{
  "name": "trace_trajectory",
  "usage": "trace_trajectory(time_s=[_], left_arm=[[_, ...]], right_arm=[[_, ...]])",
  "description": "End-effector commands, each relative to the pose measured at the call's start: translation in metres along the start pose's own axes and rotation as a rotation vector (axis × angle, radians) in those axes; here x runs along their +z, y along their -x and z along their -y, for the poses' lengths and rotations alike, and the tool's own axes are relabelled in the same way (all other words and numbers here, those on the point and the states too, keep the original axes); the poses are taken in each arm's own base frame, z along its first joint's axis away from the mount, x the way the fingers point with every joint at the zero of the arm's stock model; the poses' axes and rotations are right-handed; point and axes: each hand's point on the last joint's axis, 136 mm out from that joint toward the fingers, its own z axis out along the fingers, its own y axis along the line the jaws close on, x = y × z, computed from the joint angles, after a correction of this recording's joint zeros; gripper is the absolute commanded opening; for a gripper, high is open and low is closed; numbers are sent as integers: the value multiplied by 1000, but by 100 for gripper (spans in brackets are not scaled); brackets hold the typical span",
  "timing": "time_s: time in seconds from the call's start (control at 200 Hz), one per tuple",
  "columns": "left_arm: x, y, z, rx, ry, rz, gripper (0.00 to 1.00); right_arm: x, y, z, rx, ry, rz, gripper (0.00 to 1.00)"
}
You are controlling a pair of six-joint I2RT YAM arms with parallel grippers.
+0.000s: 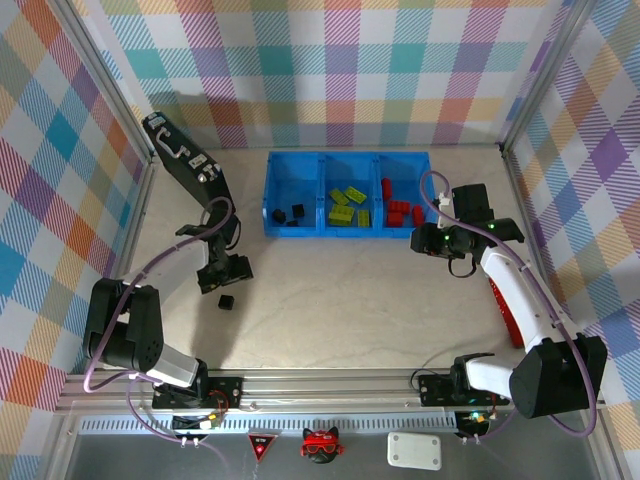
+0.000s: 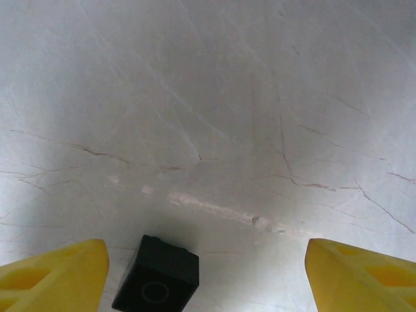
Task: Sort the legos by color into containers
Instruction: Pick up the lego from the bottom-left of the table.
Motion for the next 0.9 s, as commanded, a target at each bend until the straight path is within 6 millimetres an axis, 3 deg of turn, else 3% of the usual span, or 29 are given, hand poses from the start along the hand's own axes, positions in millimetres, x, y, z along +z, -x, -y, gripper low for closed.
trace_trajectory(time_s=[0.0, 0.43, 0.895], left_arm=[[10, -6, 2, -28, -43, -27, 79], [13, -39, -5, -53, -74, -114, 72], [19, -48, -8, -39, -31, -132, 41]], right_arm=[[-8, -1, -4, -23, 19, 10, 43], [-13, -2, -6, -24, 30, 25, 43], [-18, -2, -9, -28, 43, 37, 43]])
